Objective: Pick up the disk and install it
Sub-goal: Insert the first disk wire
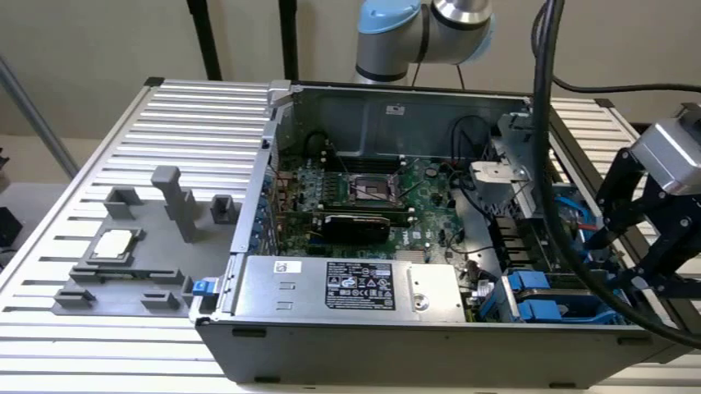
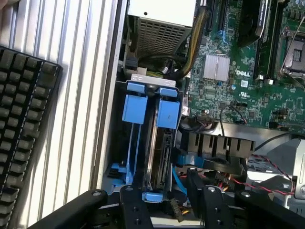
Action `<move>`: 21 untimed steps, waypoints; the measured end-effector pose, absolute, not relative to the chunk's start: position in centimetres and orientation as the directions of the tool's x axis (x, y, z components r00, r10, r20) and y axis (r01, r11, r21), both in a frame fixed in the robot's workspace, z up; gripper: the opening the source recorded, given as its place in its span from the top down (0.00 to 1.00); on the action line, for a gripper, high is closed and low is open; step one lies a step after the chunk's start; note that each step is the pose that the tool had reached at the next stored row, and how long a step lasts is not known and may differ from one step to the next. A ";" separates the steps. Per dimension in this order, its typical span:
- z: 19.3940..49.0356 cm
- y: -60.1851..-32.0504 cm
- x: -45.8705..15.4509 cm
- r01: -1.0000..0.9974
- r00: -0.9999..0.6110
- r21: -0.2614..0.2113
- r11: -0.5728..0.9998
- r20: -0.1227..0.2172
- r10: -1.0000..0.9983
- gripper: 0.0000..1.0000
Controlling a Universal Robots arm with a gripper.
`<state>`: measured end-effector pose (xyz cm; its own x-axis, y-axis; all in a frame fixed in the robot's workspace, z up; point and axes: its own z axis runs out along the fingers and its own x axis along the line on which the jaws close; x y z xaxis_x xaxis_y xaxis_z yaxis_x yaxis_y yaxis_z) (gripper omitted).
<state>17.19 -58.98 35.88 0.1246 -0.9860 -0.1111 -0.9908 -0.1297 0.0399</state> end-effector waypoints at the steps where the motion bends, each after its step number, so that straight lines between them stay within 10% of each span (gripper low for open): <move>1: 35.9 -59.0 17.3 -0.990 0.129 0.040 -0.135 -0.112 -0.985 0.00; 21: 35.4 -59.0 17.9 -0.965 0.258 0.014 -0.261 -0.129 -0.958 0.00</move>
<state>17.91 -58.98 35.35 0.2575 -0.9577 -0.1287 -0.9651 -0.2615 0.0145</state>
